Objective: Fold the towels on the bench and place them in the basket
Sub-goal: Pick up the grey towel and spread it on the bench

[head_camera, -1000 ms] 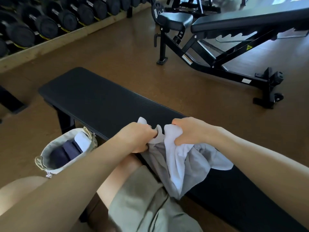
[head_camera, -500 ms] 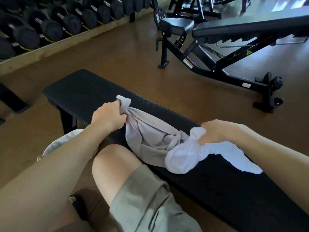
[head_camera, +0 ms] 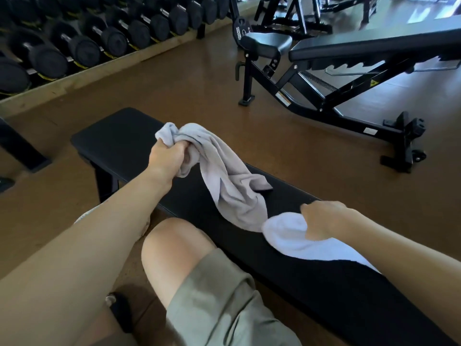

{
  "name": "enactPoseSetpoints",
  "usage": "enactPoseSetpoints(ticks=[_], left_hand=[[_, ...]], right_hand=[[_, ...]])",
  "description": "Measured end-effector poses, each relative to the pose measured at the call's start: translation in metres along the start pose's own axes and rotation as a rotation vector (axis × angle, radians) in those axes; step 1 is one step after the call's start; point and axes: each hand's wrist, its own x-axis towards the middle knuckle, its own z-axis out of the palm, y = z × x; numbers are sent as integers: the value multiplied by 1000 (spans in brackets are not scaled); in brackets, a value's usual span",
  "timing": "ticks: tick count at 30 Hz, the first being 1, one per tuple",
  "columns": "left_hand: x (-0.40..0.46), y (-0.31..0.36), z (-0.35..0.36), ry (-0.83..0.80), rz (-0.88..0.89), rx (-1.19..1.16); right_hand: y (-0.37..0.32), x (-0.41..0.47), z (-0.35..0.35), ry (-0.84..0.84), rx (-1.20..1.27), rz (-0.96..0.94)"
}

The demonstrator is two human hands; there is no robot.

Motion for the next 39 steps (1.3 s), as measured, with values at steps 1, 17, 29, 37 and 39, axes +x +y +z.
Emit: enactPoseSetpoints(ticks=[1, 17, 29, 37, 39], left_hand=[[1, -1, -2, -42, 34, 89], [6, 4, -21, -344, 356, 523], [44, -45, -48, 5, 723, 1254], [42, -70, -17, -168, 1188, 1298], [45, -74, -13, -197, 1186, 1246]], right_hand=[[2, -1, -2, -41, -40, 1], [-139, 43, -58, 704, 1042, -186], [-153, 67, -93, 627, 1031, -311], [-148, 89, -104, 591, 903, -245], [-154, 84, -97, 629, 918, -245]])
